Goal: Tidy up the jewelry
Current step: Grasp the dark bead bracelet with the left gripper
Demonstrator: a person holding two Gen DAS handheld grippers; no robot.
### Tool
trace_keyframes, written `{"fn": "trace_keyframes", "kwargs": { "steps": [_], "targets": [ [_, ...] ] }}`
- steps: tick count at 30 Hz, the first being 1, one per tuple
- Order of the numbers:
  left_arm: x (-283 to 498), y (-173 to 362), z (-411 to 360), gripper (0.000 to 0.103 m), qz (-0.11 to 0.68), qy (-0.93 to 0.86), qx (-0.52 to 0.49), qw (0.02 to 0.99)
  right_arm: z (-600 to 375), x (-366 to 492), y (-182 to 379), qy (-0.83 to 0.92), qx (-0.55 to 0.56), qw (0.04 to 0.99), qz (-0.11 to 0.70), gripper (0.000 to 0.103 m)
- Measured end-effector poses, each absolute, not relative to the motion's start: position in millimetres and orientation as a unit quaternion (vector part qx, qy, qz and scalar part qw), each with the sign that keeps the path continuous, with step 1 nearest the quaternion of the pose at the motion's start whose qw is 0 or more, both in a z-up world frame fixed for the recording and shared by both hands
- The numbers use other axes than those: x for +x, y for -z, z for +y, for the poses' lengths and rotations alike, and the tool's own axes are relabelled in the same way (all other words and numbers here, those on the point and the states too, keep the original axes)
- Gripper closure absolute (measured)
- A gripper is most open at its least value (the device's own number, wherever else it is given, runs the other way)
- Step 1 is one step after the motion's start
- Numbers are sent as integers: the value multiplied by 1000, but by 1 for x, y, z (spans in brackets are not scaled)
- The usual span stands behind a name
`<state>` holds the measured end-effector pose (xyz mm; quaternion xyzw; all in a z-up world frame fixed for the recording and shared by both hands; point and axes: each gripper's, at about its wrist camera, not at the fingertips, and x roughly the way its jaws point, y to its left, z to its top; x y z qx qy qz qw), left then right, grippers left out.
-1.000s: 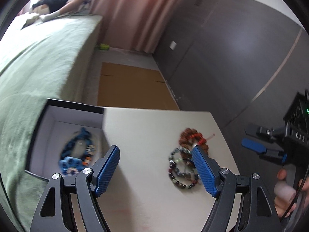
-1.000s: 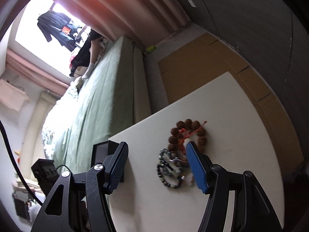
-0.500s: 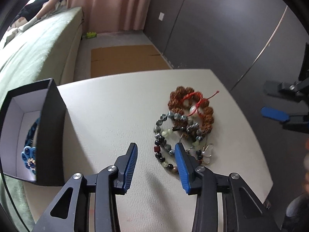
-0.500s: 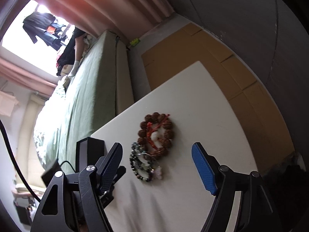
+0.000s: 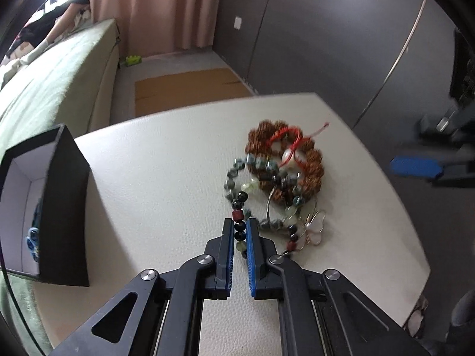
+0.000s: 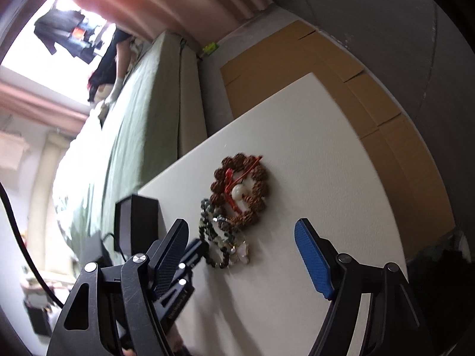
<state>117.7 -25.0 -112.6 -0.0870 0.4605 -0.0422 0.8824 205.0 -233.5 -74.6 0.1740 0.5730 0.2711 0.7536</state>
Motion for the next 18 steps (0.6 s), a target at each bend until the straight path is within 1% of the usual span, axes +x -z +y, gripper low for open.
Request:
{"fn": "trace_keyframes", "kwargs": {
  "steps": [4, 6, 7, 9, 10, 12, 13, 15, 18],
  "targets": [
    [113, 96, -16, 95, 442, 46, -107, 889, -219, 200, 76, -275, 143, 758, 573, 31],
    [111, 90, -11, 95, 435, 49, -119, 891, -210, 197, 78, -279, 124, 758, 576, 37],
    [110, 87, -8, 95, 431, 50, -124, 892, -205, 195, 80, -281, 116, 757, 578, 38],
    [108, 82, -4, 95, 425, 48, -128, 895, -197, 193, 83, -284, 102, 755, 583, 46],
    [107, 79, -3, 95, 423, 47, -129, 896, -191, 192, 86, -283, 92, 754, 586, 48],
    [105, 76, 2, 95, 418, 44, -135, 897, -185, 191, 92, -280, 78, 753, 591, 55],
    [104, 73, 6, 95, 415, 43, -139, 898, -181, 191, 95, -279, 72, 750, 596, 57],
    [101, 69, 14, 95, 409, 39, -146, 900, -176, 192, 102, -276, 64, 747, 602, 64],
    [96, 63, 23, 95, 400, 34, -156, 903, -171, 193, 107, -266, 49, 753, 600, 66]
  ]
}}
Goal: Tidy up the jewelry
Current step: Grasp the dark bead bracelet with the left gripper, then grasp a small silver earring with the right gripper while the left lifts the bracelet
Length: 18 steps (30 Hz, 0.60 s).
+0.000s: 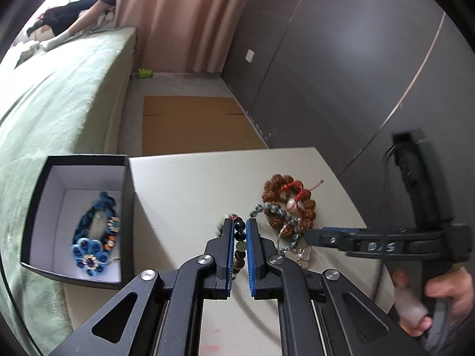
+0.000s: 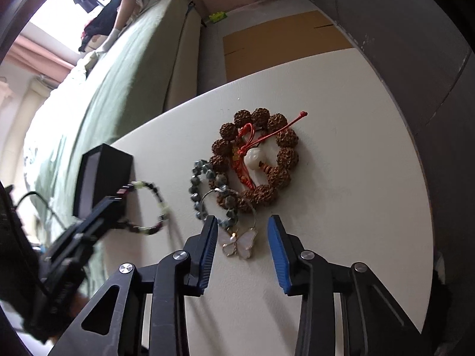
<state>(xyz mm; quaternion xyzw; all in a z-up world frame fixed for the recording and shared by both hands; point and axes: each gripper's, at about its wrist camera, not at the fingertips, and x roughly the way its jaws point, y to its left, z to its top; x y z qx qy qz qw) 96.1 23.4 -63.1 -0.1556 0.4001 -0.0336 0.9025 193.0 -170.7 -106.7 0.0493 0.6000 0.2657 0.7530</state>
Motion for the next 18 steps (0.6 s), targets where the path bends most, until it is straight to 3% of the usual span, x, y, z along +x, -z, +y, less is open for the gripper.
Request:
{"fn": "trace_keyframes", "kwargs": {
  "steps": [2, 5, 18],
  "targets": [
    [94, 61, 29, 95, 397, 32, -159, 903, -168, 195, 111, -259, 42, 755, 602, 68],
    [90, 57, 35, 95, 392, 29, -161, 905, -164, 197, 117, -250, 33, 753, 608, 81],
    [66, 38, 68, 95, 363, 9, -182, 914, -157, 191, 104, -266, 22, 764, 587, 99]
  ]
}}
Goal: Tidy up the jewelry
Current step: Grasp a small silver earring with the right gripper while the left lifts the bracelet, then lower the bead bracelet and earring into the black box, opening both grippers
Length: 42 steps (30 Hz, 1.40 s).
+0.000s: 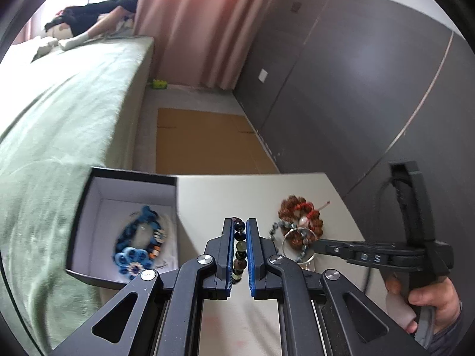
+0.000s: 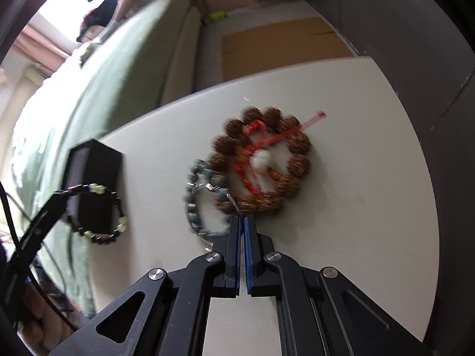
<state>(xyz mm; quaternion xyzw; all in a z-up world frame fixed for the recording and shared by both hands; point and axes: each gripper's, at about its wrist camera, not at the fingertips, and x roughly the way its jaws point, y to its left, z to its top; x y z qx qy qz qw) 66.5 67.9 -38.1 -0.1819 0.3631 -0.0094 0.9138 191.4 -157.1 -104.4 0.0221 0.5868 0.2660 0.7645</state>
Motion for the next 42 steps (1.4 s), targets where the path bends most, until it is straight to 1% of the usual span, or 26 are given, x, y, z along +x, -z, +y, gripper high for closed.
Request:
{"fn": "trace_keyframes", "kwargs": {
  "steps": [9, 21, 30, 32, 34, 36, 42],
  "targets": [
    [49, 26, 107, 95, 333, -29, -213, 918, -141, 175, 69, -321, 53, 776, 540, 99],
    [42, 31, 151, 95, 318, -71, -256, 910, -119, 171, 63, -345, 91, 770, 529, 99],
    [49, 31, 153, 95, 307, -57, -268, 911, -97, 165, 59, -361, 112, 765, 521, 99],
    [53, 31, 154, 87, 324, -71, -262, 906, -94, 164, 58, -364, 116, 764, 520, 99],
    [52, 35, 158, 53, 332, -73, -275, 900, -91, 162, 57, -367, 118, 763, 518, 99],
    [45, 34, 165, 42, 318, -85, -288, 899, -89, 160, 55, -372, 121, 763, 514, 99],
    [31, 27, 180, 42, 294, -90, -315, 898, -81, 153, 46, -399, 140, 759, 496, 99]
  ]
}}
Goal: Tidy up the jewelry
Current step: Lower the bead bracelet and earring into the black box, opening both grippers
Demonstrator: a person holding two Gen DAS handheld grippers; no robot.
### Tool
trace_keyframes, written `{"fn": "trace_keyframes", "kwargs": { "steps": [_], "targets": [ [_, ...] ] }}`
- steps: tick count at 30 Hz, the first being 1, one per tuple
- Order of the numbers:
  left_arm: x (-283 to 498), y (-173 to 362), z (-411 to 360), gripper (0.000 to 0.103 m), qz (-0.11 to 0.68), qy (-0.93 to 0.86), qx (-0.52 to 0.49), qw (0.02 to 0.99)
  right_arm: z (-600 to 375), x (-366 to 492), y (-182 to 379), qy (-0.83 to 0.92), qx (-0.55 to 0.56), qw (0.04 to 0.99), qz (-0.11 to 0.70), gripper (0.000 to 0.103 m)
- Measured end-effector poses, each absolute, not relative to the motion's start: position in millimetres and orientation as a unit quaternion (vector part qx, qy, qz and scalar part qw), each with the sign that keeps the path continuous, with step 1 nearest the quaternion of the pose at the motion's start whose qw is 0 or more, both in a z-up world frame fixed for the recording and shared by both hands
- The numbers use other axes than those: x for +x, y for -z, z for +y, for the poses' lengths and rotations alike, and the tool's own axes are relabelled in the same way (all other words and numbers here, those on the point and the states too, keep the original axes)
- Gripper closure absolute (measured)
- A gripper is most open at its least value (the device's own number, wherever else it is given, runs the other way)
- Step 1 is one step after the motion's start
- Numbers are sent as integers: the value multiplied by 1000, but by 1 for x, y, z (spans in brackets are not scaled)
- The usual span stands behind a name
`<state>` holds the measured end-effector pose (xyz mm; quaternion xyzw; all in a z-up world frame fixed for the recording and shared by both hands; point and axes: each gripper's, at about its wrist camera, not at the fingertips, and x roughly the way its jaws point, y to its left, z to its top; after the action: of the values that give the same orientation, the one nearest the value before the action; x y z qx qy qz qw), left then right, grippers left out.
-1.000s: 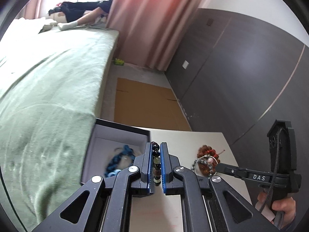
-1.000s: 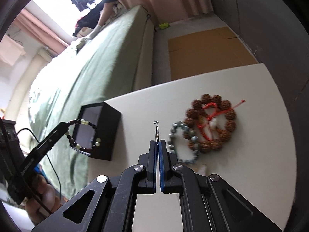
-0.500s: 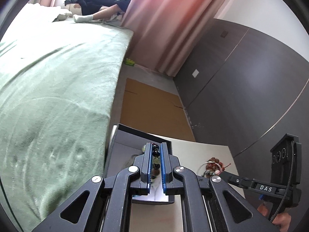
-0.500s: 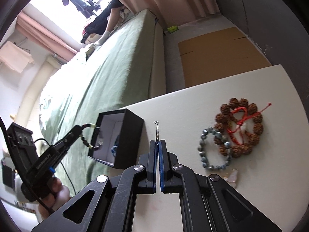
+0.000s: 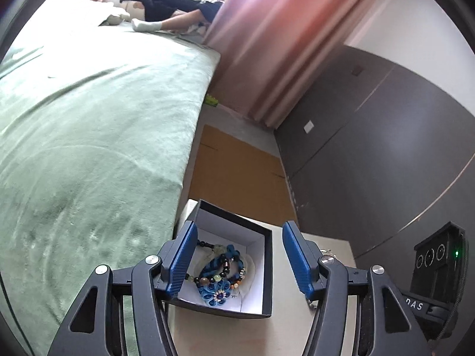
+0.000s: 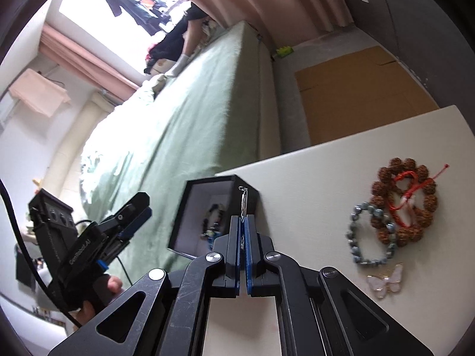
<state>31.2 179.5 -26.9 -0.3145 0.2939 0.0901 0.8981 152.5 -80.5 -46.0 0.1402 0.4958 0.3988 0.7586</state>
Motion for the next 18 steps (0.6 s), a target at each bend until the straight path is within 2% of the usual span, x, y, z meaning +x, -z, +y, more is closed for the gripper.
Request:
{"fn": "trace_keyframes", "kwargs": {
  "steps": [10, 11, 12, 14, 15, 18],
  "targets": [
    [22, 24, 196, 42, 281, -104, -332, 894, -31, 143, 42, -466, 167, 729, 473, 98],
    [22, 25, 197, 42, 281, -105, -334, 893, -25, 144, 44, -469, 162, 726, 477, 89],
    [21, 25, 198, 42, 282, -105, -336, 892, -21, 146, 46, -464, 153, 721, 491, 67],
    [22, 26, 197, 42, 285, -103, -340, 890, -25, 148, 48, -446, 150, 730, 496, 40],
    [22, 25, 196, 42, 285, -100, -340, 890, -31, 148, 46, -435, 150, 742, 487, 32],
    [25, 23, 188, 40, 288, -97, -333, 893, -49, 150, 43, -406, 144, 765, 478, 28]
  ]
}}
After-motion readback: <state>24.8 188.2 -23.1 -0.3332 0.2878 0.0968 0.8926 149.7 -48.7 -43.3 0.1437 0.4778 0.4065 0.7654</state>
